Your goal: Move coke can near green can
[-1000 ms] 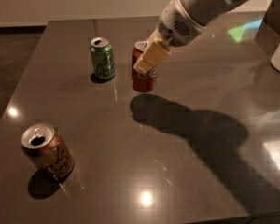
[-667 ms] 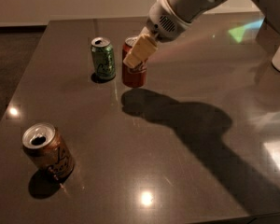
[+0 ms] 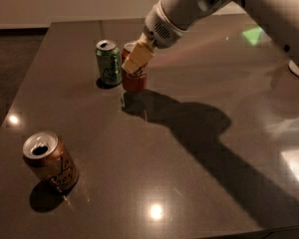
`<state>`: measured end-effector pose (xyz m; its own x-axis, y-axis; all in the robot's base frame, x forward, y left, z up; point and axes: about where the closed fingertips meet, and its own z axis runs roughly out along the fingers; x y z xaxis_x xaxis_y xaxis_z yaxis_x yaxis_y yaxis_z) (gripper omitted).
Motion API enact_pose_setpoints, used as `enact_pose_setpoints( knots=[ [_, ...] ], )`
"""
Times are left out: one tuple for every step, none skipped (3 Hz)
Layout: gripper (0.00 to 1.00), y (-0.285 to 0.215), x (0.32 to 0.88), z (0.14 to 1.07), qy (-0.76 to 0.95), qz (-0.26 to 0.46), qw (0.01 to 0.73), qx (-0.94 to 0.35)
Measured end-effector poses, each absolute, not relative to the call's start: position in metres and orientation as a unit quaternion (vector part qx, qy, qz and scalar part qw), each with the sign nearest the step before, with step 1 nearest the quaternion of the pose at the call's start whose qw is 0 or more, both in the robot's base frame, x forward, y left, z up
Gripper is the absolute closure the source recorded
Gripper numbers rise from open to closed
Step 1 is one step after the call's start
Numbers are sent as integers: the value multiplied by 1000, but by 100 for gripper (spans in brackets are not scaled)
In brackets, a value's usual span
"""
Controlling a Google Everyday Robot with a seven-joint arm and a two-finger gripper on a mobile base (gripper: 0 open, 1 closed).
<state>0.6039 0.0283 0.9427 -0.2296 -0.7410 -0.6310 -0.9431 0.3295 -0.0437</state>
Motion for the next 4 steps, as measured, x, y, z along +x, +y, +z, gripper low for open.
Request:
enact_pose_setpoints(
  knots=[
    [55, 42, 611, 928, 759, 163, 287, -562],
    [31, 50, 615, 916, 755, 159, 274, -575],
    [2, 53, 616, 906, 753, 148, 271, -581],
    [0, 54, 616, 906, 753, 148, 270, -581]
  ],
)
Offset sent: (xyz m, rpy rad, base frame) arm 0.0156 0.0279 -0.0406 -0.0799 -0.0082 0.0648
